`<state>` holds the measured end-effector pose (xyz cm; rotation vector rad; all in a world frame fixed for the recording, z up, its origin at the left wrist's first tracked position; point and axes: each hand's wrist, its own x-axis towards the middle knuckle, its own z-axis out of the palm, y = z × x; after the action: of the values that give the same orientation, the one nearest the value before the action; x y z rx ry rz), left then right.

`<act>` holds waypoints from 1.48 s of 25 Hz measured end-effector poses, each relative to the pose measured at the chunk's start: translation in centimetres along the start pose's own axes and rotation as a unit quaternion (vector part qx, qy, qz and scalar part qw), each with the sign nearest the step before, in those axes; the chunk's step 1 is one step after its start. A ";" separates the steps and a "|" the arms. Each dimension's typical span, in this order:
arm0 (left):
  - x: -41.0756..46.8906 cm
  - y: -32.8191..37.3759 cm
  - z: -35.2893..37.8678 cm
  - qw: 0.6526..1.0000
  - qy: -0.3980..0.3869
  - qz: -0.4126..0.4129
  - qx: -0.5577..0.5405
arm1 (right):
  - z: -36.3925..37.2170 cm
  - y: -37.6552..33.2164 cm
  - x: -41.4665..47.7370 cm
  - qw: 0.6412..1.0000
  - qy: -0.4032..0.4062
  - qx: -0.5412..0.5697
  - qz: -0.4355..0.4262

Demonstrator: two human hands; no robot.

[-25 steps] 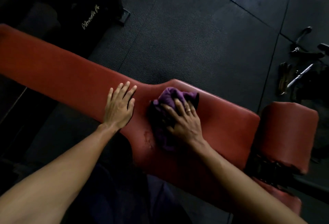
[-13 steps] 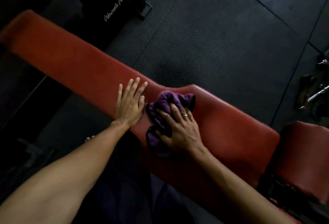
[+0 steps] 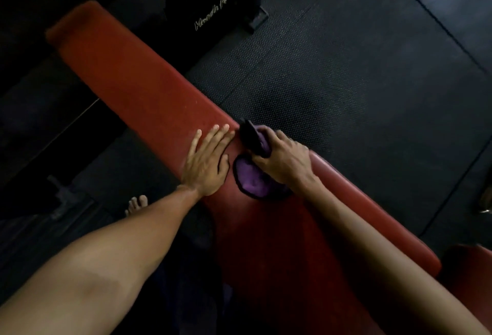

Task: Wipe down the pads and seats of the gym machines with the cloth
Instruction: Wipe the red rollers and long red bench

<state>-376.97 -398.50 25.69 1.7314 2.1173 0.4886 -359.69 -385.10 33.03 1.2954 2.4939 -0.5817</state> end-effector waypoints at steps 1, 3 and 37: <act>0.0 0.1 0.0 1.000 0.003 -0.001 0.001 | -0.4 1.4 -1.5 0.999 0.032 -0.020 -0.020; 0.1 0.1 -0.1 1.000 0.006 -0.003 -0.002 | -0.2 3.5 -3.4 0.995 0.084 -0.047 -0.026; -7.0 -2.8 -0.7 0.995 -0.043 0.068 -0.051 | 11.6 -12.7 -18.0 0.976 0.175 0.001 0.130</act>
<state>-378.40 -405.88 25.35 1.8118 1.8916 0.5385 -359.38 -409.97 33.01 1.8250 2.5195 -0.3154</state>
